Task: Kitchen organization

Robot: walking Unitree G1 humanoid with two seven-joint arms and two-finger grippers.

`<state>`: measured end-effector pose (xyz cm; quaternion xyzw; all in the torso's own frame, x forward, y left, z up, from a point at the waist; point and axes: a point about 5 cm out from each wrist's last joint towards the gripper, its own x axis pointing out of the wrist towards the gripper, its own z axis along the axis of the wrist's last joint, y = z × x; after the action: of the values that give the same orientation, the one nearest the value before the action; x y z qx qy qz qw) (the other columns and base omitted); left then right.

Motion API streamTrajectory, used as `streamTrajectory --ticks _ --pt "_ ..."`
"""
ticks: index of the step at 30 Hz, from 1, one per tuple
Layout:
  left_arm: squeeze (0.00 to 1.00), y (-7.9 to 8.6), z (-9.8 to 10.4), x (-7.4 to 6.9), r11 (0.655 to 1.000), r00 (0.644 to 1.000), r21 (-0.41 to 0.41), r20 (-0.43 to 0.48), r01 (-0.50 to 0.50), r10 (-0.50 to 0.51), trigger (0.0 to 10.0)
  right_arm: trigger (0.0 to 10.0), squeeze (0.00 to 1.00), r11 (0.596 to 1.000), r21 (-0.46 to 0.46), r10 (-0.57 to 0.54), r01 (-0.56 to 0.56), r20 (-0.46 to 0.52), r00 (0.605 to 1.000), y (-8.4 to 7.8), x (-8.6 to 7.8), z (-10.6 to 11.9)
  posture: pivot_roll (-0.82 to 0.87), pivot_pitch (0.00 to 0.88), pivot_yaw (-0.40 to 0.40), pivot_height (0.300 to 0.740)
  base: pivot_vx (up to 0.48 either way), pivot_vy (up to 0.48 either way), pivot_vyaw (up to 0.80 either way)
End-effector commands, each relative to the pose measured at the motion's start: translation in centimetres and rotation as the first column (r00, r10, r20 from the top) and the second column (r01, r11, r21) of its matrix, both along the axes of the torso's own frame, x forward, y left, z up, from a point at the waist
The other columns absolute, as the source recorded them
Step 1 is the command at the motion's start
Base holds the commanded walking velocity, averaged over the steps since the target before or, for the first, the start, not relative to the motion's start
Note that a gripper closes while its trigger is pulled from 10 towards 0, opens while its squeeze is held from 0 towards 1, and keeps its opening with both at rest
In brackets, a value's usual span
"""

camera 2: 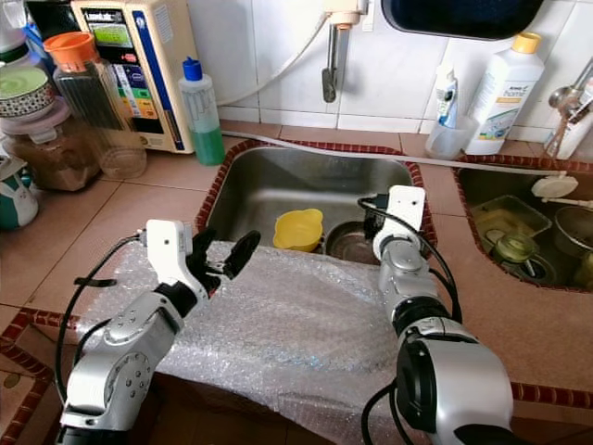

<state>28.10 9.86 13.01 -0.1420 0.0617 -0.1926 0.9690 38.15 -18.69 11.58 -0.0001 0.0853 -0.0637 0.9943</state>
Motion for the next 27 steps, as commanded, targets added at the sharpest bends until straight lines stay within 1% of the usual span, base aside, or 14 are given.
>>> streamTrajectory --ticks 1,4,7,8,12,13,14,17,18,20,22,23,24,27 --pt "0.0 0.4 -0.2 0.5 0.999 0.999 0.006 -0.021 -0.045 0.045 10.0 10.0 1.0 0.999 -0.027 0.046 -0.044 0.066 0.997 0.2 0.1 0.7 0.13 0.01 0.034 0.74 0.0 0.0 0.0" --pt "0.0 0.7 -0.3 0.8 0.997 0.996 -0.004 -0.051 -0.071 0.071 10.0 10.0 1.0 0.993 -0.081 0.094 -0.085 0.128 0.987 0.2 -0.3 0.9 0.13 0.01 0.034 0.74 0.0 0.0 0.0" --pt "0.0 0.8 -0.5 1.0 0.998 0.997 0.004 -0.048 -0.059 0.059 10.0 10.0 1.0 0.991 -0.097 0.11 -0.095 0.167 0.98 0.0 -0.7 0.9 0.08 0.0 0.043 0.74 0.0 0.0 0.0" --pt "0.0 0.9 -0.5 1.2 0.998 0.997 0.017 -0.034 -0.062 0.063 10.0 10.0 1.0 0.988 -0.118 0.124 -0.102 0.195 0.973 -0.1 -1.0 1.0 0.07 0.0 0.046 0.74 0.0 0.0 0.0" --pt "0.0 1.5 -0.5 1.4 0.993 0.995 0.07 -0.005 -0.098 0.099 10.0 10.0 1.0 0.989 -0.122 0.116 -0.088 0.253 0.961 -0.6 -1.6 1.4 0.05 0.0 0.051 0.74 0.0 0.0 0.0" --pt "0.0 1.9 -0.5 1.7 0.985 0.992 0.119 0.039 -0.127 0.123 10.0 10.0 1.0 0.99 -0.12 0.103 -0.071 0.295 0.95 -0.9 -2.1 1.9 0.03 0.0 0.059 0.74 0.0 0.0 0.0" --pt "0.0 2.1 -0.7 1.7 0.981 0.989 0.129 0.038 -0.146 0.142 10.0 10.0 1.0 0.992 -0.115 0.093 -0.059 0.316 0.944 -1.1 -2.6 2.1 0.03 0.0 0.061 0.74 0.0 0.0 0.0" --pt "0.0 2.8 -1.2 1.7 0.982 0.983 0.066 -0.027 -0.179 0.181 10.0 10.0 1.0 0.99 -0.134 0.083 -0.035 0.377 0.923 -1.8 -4.5 3.1 0.01 0.0 0.071 0.74 0.0 0.0 0.0" --pt "0.0 2.8 -1.2 1.7 0.982 0.983 0.066 -0.027 -0.179 0.181 10.0 10.0 1.0 0.99 -0.134 0.083 -0.035 0.377 0.923 -1.8 -4.5 3.1 0.01 0.0 0.071 0.74 0.0 0.0 0.0" --pt "0.0 3.6 -1.7 1.5 0.969 0.972 0.113 -0.051 -0.221 0.228 10.0 10.0 1.0 0.991 -0.131 0.052 0.002 0.406 0.912 -2.1 -5.7 3.9 -0.01 0.0 0.081 0.74 0.0 0.0 0.0" --pt "0.0 4.0 -2.0 1.3 0.959 0.962 0.125 -0.073 -0.253 0.263 10.0 10.0 1.0 0.992 -0.129 0.05 0.005 0.417 0.908 -2.0 -6.5 4.3 -0.01 0.0 0.081 0.74 0.0 0.0 0.0" --pt "0.0 3.8 -2.0 0.7 0.974 0.977 0.119 -0.061 -0.195 0.203 10.0 10.0 1.0 0.991 -0.137 0.066 -0.007 0.43 0.9 -1.5 -7.6 4.9 -0.02 0.0 0.082 0.74 0.0 0.0 0.0" --pt "0.0 3.8 -2.0 0.6 0.976 0.982 0.13 -0.047 -0.174 0.181 10.0 10.0 1.0 0.99 -0.138 0.071 -0.012 0.433 0.898 -1.3 -8.0 5.1 -0.03 0.0 0.081 0.74 0.0 0.0 0.0" --pt "0.0 3.8 -2.2 0.1 0.975 0.987 0.16 -0.031 -0.152 0.159 10.0 10.0 1.0 0.989 -0.147 0.085 -0.024 0.428 0.9 -0.8 -9.0 5.5 -0.03 0.0 0.081 0.74 0.0 0.0 0.0"
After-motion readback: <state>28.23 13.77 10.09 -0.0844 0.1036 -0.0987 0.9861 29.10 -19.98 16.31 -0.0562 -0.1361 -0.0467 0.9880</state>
